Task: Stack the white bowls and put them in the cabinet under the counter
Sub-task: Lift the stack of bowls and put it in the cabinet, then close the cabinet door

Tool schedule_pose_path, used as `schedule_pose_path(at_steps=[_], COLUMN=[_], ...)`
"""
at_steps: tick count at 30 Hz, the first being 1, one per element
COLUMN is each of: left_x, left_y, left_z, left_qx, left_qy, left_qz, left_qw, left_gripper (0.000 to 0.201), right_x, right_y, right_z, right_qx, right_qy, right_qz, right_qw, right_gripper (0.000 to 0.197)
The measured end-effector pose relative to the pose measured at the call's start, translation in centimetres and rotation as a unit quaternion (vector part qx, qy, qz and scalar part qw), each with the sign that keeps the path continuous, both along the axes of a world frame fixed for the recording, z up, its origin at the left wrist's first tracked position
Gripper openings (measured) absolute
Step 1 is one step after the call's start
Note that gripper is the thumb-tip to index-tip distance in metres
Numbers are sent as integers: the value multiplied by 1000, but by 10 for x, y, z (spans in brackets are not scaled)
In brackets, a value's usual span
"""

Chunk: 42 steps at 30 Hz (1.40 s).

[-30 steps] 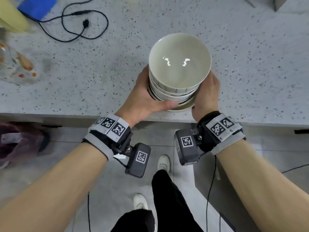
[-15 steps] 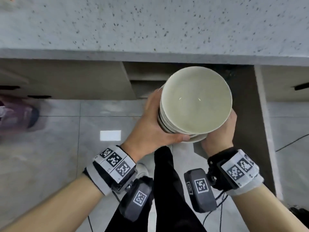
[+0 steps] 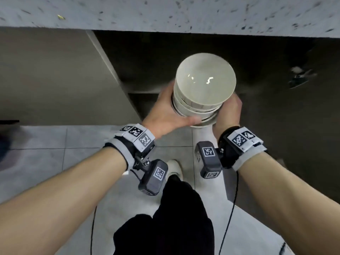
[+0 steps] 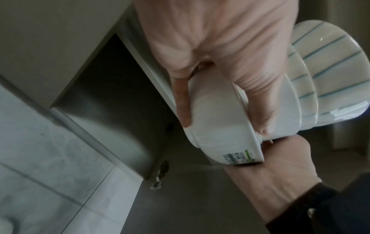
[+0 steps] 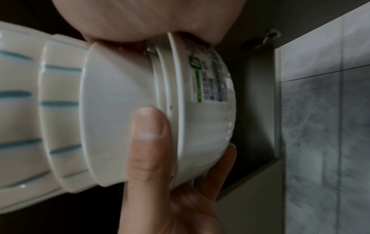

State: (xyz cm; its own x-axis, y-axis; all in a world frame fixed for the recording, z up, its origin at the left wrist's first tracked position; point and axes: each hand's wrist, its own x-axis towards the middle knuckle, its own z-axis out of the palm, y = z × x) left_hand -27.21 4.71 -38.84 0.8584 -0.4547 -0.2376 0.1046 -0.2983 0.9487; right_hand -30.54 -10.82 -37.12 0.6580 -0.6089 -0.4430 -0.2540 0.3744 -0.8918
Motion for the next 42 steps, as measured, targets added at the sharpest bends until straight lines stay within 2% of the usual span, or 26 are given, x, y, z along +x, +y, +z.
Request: schedule_pose_path(at_steps=[3, 5, 8, 10, 15, 18, 21, 23, 25, 28, 30, 33, 35, 37, 40, 42], left_x=[39, 60, 84, 97, 117, 124, 130, 129, 124, 115, 108, 89, 70, 50, 18, -1], left_y=[-14, -21, -31, -38, -54, -60, -62, -62, -61, -56, -50, -42, -36, -28, -17, -10], left_z=[-23, -33, -44, -50, -61, -65, -65, -63, -58, -45, -33, -17, -6, 3, 21, 40], left_qx=[9, 4, 18, 38, -4, -17, -34, -22, 5, 76, 129, 173, 163, 152, 171, 192], left_qy=[-20, -23, -23, -17, -12, 9, 15, 15, 16, 19, 20, 15, -7, -22, -57, -101], left_qz=[33, 49, 59, 54, 64, 75, 75, 62, 54, 53, 52, 55, 71, 83, 51, 13], left_qw=[999, 999, 998, 998, 998, 997, 996, 998, 998, 996, 990, 983, 984, 985, 982, 976], left_gripper=[99, 84, 94, 100, 82, 90, 98, 101, 100, 107, 110, 111, 111, 110, 97, 78], right_x=[47, 75, 102, 114, 138, 139, 146, 150, 151, 130, 116, 90, 69, 43, 0, -23], right_y=[-13, -22, -32, -37, -51, -50, -51, -56, -60, -56, -57, -51, -47, -44, -33, -29], right_z=[-28, -43, -46, -49, -65, -57, -56, -64, -70, -50, -48, -34, -21, -10, 10, 31], right_qx=[-17, -37, -97, -79, -84, -106, -104, -155, -152, -153, -167, -202, -215, -258, -258, -261], right_qy=[-34, -18, 20, 19, 26, 44, 38, 52, 75, 146, 143, 76, 44, 48, 47, 39], right_qz=[15, 23, 77, 91, 97, 107, 103, 142, 143, 152, 136, 74, 23, 13, 26, 27], right_qw=[999, 999, 992, 993, 991, 988, 989, 976, 975, 965, 966, 974, 975, 965, 965, 964], right_gripper=[19, 29, 33, 38, 42, 36, 40, 41, 50, 41, 40, 35, 32, 30, 19, 22])
